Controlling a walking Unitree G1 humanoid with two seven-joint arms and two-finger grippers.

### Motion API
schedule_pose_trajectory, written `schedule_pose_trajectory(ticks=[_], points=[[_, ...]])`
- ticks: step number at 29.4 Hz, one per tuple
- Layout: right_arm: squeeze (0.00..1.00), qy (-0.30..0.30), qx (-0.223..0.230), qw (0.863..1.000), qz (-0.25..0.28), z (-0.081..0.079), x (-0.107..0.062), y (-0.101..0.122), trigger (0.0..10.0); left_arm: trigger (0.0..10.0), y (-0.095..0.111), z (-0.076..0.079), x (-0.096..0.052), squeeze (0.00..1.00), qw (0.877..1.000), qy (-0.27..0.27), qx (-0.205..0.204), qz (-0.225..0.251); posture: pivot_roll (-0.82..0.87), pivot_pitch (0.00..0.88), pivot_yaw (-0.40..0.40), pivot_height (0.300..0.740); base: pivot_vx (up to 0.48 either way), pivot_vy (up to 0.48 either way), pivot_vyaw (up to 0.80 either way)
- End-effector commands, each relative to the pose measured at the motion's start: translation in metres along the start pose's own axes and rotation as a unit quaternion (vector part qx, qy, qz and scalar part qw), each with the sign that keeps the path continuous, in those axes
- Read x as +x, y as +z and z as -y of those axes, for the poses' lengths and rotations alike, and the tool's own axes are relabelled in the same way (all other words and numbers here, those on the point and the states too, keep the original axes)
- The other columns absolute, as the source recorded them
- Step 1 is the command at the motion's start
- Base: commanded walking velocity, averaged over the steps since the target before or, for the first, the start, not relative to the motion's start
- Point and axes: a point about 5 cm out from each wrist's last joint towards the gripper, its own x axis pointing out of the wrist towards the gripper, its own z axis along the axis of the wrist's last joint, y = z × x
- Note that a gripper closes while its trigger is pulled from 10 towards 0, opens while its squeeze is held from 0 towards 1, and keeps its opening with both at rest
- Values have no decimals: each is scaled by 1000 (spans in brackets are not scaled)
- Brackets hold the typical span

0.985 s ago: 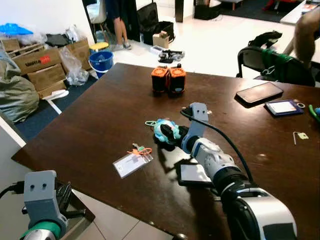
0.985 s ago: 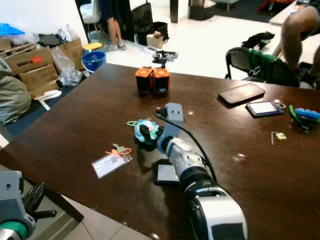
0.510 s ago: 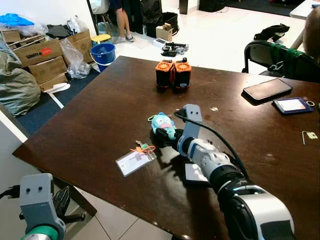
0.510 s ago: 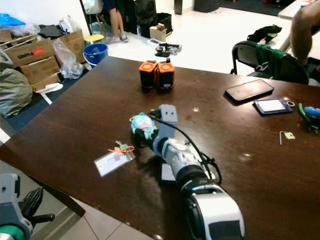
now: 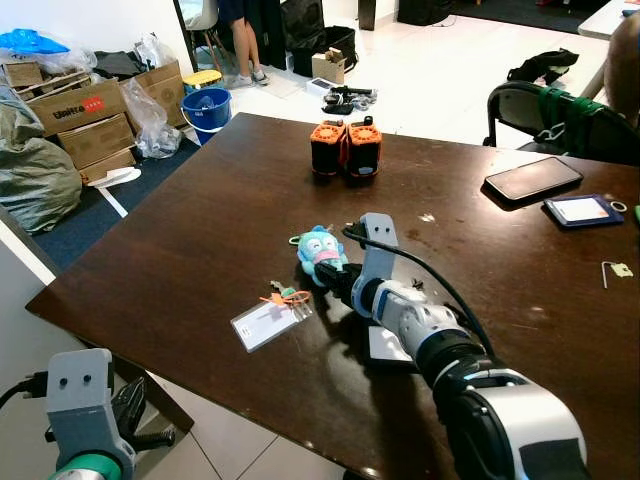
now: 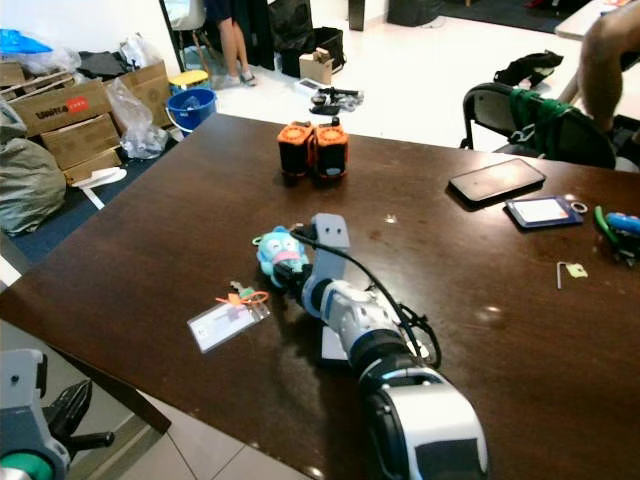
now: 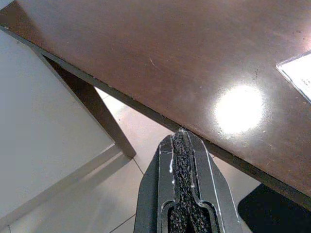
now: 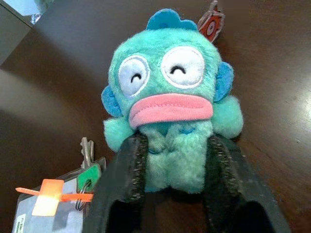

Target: Hang keys on a hook

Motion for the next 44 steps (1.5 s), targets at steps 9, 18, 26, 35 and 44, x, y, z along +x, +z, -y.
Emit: schedule_pose_trajectory(ticks=[9, 18, 26, 35, 44], points=[[0, 6, 22, 999, -27, -1, 0, -17, 0, 10000, -2, -2, -1, 0, 1000, 5, 4, -11, 106, 192, 214, 740, 0, 0, 0], [0, 10, 54, 998, -17, 2, -1, -26, 0, 10000, -3, 1, 4, 0, 1000, 4, 5, -11, 93, 178, 214, 740, 0, 0, 0], [0, 34, 58, 998, 0, -2, -1, -19, 0, 10000, -2, 2, 8, 0, 1000, 4, 4, -8, 77, 160, 210, 740, 0, 0, 0], [0, 141, 41, 984, 99, -25, -1, 19, 0, 10000, 0, -4, 10, 0, 1000, 17, 2, 3, 62, 130, 201, 740, 0, 0, 0], [0, 258, -133, 952, 95, -55, -20, 5, 0, 10000, 5, -4, 16, 0, 998, 45, 2, 32, 9, 97, 156, 740, 0, 0, 0]])
